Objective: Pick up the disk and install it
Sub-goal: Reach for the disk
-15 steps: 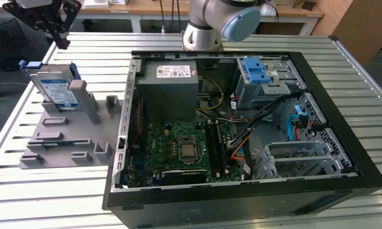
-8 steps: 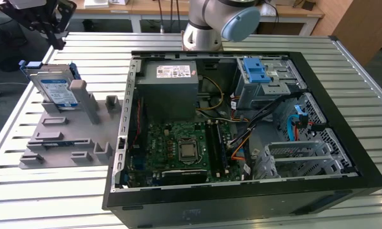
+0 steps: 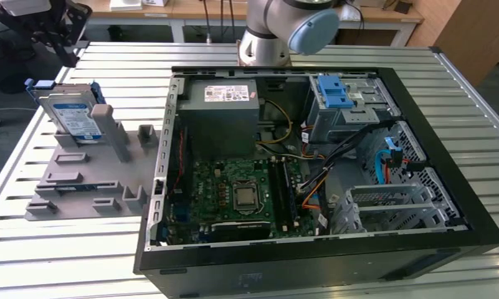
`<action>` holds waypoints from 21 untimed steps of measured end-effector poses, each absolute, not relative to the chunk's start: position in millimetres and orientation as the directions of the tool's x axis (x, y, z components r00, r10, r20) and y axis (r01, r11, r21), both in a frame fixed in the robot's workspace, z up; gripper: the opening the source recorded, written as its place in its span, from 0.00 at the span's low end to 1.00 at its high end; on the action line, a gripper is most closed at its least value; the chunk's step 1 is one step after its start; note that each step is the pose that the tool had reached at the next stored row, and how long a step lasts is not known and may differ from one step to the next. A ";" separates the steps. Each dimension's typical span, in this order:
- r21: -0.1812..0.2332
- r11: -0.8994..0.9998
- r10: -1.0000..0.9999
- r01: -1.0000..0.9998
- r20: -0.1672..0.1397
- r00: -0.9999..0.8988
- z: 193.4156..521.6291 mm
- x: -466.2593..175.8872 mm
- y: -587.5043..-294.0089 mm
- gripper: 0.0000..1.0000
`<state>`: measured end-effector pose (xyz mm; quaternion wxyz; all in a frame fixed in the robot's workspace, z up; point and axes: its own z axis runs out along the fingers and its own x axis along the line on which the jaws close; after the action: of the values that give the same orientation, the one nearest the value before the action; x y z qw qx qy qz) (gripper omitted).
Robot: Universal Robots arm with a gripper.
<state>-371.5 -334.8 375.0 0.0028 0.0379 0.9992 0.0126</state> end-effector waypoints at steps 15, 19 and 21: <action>0.026 0.997 0.076 0.076 -0.005 -0.997 371.3 -392.4 -332.5 0.11; 0.025 0.997 0.076 0.076 -0.005 -0.997 370.9 -397.5 -331.8 0.11; 0.026 0.997 0.076 0.076 -0.005 -0.997 370.6 -399.9 -331.5 0.11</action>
<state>-399.9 -331.5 370.6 0.0029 0.0379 0.9992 0.0127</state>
